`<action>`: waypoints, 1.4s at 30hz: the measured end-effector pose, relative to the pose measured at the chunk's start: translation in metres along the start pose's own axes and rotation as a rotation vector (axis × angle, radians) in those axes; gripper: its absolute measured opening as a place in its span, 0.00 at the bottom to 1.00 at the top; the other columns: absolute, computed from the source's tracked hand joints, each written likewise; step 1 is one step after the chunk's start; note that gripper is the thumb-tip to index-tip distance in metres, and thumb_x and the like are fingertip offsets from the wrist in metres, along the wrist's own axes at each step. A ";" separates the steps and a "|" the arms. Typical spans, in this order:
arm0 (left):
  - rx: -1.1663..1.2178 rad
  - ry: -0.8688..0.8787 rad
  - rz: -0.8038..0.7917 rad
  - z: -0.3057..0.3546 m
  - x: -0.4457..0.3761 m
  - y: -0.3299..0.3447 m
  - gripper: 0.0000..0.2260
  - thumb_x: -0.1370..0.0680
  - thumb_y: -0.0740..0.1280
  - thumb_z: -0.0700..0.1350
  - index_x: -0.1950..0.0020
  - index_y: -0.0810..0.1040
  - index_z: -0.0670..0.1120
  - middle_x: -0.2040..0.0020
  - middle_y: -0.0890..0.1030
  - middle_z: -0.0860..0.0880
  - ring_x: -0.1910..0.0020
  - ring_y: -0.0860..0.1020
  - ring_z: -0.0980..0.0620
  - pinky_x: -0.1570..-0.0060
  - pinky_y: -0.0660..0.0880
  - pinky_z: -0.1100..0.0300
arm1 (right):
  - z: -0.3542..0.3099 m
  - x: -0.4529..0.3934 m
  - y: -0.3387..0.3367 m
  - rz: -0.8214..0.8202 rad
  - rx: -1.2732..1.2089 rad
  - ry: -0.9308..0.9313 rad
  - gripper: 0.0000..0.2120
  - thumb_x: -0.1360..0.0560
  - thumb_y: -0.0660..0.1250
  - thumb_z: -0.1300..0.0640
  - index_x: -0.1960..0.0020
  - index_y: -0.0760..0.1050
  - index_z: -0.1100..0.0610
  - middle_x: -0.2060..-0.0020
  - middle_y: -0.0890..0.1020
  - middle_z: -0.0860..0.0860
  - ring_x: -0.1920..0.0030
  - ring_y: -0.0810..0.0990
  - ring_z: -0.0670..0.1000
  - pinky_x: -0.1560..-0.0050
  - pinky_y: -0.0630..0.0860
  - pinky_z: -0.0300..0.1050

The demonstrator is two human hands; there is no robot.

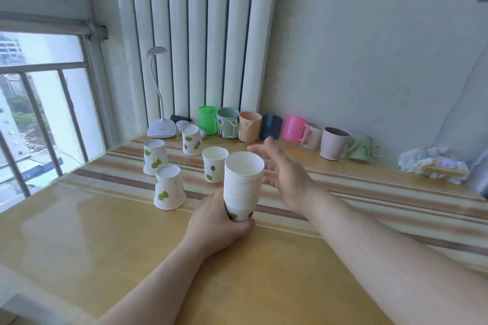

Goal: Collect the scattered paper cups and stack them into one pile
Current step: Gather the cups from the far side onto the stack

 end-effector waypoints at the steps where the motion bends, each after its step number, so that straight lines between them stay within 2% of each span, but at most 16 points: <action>1: 0.006 -0.001 -0.022 0.000 -0.001 0.001 0.21 0.33 0.75 0.62 0.45 0.75 0.59 0.51 0.80 0.61 0.46 0.79 0.53 0.49 0.78 0.54 | 0.005 -0.011 -0.006 0.056 -0.114 0.054 0.30 0.24 0.61 0.28 0.41 0.86 0.49 0.39 0.87 0.51 0.43 0.83 0.52 0.39 0.76 0.55; 5: 0.045 -0.005 -0.076 -0.003 -0.002 0.003 0.17 0.34 0.75 0.57 0.49 0.75 0.58 0.53 0.81 0.61 0.49 0.80 0.55 0.47 0.81 0.50 | 0.033 -0.046 -0.011 0.130 -0.006 0.158 0.14 0.16 0.67 0.46 0.34 0.81 0.50 0.39 0.84 0.53 0.45 0.83 0.54 0.41 0.78 0.54; 7: 0.068 -0.008 -0.067 -0.004 -0.004 0.003 0.17 0.34 0.75 0.56 0.49 0.75 0.58 0.53 0.81 0.60 0.50 0.80 0.56 0.48 0.82 0.49 | 0.046 -0.060 -0.001 0.057 0.220 0.158 0.29 0.22 0.75 0.54 0.23 0.73 0.50 0.32 0.80 0.52 0.43 0.83 0.52 0.36 0.79 0.54; 10: 0.111 -0.007 -0.058 -0.005 -0.006 0.003 0.16 0.34 0.75 0.55 0.49 0.76 0.57 0.52 0.82 0.60 0.49 0.80 0.56 0.48 0.82 0.49 | 0.050 -0.071 0.027 -0.077 0.279 0.172 0.48 0.33 0.72 0.45 0.15 0.60 0.46 0.21 0.72 0.52 0.27 0.76 0.56 0.30 0.73 0.54; 12: 0.140 -0.011 -0.056 -0.004 -0.007 0.003 0.15 0.33 0.75 0.53 0.49 0.77 0.56 0.52 0.82 0.59 0.49 0.81 0.55 0.47 0.82 0.48 | 0.057 -0.075 0.038 -0.154 0.185 0.227 0.45 0.28 0.69 0.37 0.15 0.54 0.34 0.18 0.68 0.47 0.22 0.71 0.58 0.25 0.71 0.60; 15: 0.195 -0.010 -0.045 -0.005 -0.008 0.003 0.13 0.34 0.74 0.52 0.52 0.76 0.57 0.53 0.83 0.58 0.50 0.81 0.55 0.48 0.81 0.46 | 0.078 -0.074 0.046 -0.240 0.045 0.213 0.32 0.15 0.64 0.46 0.19 0.55 0.25 0.23 0.75 0.49 0.27 0.77 0.63 0.36 0.81 0.57; 19: 0.217 -0.020 -0.026 -0.009 -0.010 0.003 0.13 0.35 0.75 0.53 0.54 0.75 0.57 0.56 0.82 0.57 0.53 0.80 0.56 0.50 0.80 0.46 | 0.104 -0.084 0.052 -0.211 -0.098 0.262 0.22 0.14 0.63 0.57 0.22 0.69 0.63 0.40 0.76 0.74 0.34 0.77 0.74 0.59 0.83 0.40; 20: 0.214 -0.022 -0.021 -0.010 -0.010 0.004 0.14 0.34 0.75 0.52 0.53 0.75 0.58 0.54 0.82 0.58 0.53 0.80 0.57 0.50 0.80 0.47 | 0.103 -0.082 0.051 -0.207 -0.131 0.308 0.18 0.14 0.64 0.54 0.30 0.74 0.64 0.46 0.73 0.74 0.28 0.64 0.76 0.63 0.81 0.41; 21: 0.211 -0.025 -0.020 -0.011 -0.010 0.004 0.17 0.33 0.76 0.52 0.49 0.74 0.59 0.52 0.82 0.59 0.51 0.80 0.59 0.49 0.81 0.49 | 0.100 -0.081 0.053 -0.218 -0.206 0.343 0.13 0.15 0.66 0.51 0.38 0.75 0.59 0.51 0.72 0.67 0.47 0.66 0.54 0.65 0.79 0.41; 22: 0.205 -0.028 -0.019 -0.011 -0.011 0.004 0.19 0.32 0.76 0.52 0.45 0.73 0.60 0.50 0.82 0.60 0.49 0.81 0.59 0.47 0.81 0.50 | 0.098 -0.083 0.049 -0.181 -0.192 0.352 0.10 0.19 0.70 0.48 0.44 0.74 0.54 0.52 0.72 0.62 0.54 0.76 0.63 0.66 0.77 0.42; 23: 0.194 -0.029 -0.019 -0.011 -0.010 0.005 0.21 0.31 0.76 0.53 0.42 0.72 0.60 0.48 0.82 0.60 0.48 0.81 0.58 0.46 0.81 0.50 | 0.103 -0.094 0.040 -0.147 -0.215 0.359 0.12 0.24 0.74 0.48 0.47 0.74 0.51 0.52 0.76 0.60 0.57 0.77 0.59 0.64 0.78 0.43; 26: 0.140 -0.017 -0.036 -0.009 -0.008 0.006 0.23 0.31 0.75 0.55 0.40 0.70 0.60 0.49 0.82 0.59 0.49 0.81 0.57 0.46 0.82 0.50 | 0.098 -0.099 0.008 0.020 -0.189 0.312 0.31 0.35 0.83 0.61 0.35 0.80 0.49 0.40 0.87 0.55 0.50 0.86 0.57 0.55 0.84 0.51; 28: 0.118 -0.003 -0.053 -0.007 -0.006 0.007 0.24 0.31 0.75 0.58 0.38 0.70 0.62 0.50 0.83 0.60 0.49 0.82 0.57 0.46 0.82 0.49 | 0.078 -0.077 -0.009 0.110 -0.231 0.261 0.31 0.30 0.81 0.68 0.30 0.78 0.56 0.39 0.87 0.59 0.47 0.86 0.59 0.51 0.84 0.53; 35: 0.087 -0.007 -0.075 -0.005 0.000 0.004 0.25 0.31 0.75 0.61 0.37 0.72 0.62 0.50 0.84 0.61 0.50 0.83 0.58 0.45 0.83 0.49 | -0.043 -0.031 -0.025 0.151 -0.211 -0.111 0.32 0.34 0.81 0.56 0.32 0.77 0.55 0.36 0.85 0.61 0.42 0.87 0.60 0.44 0.82 0.59; 39: 0.069 -0.008 -0.072 -0.003 0.002 0.003 0.25 0.31 0.75 0.61 0.38 0.72 0.62 0.51 0.84 0.60 0.50 0.83 0.58 0.46 0.83 0.50 | -0.083 -0.004 -0.013 0.158 -0.146 -0.243 0.31 0.37 0.82 0.55 0.37 0.74 0.45 0.38 0.84 0.54 0.40 0.86 0.58 0.57 0.82 0.45; 42: 0.077 -0.010 -0.072 -0.001 0.005 0.002 0.25 0.32 0.75 0.63 0.38 0.72 0.62 0.51 0.84 0.60 0.50 0.82 0.59 0.45 0.83 0.50 | -0.079 0.007 -0.003 0.134 -0.063 -0.236 0.35 0.34 0.84 0.57 0.33 0.73 0.43 0.42 0.83 0.51 0.44 0.85 0.53 0.49 0.85 0.52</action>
Point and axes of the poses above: each hand's wrist, its own x-axis away from the middle knuckle, its own y-axis out of the palm, z = x × y, the point moved 7 cm from there along -x, towards the middle knuckle
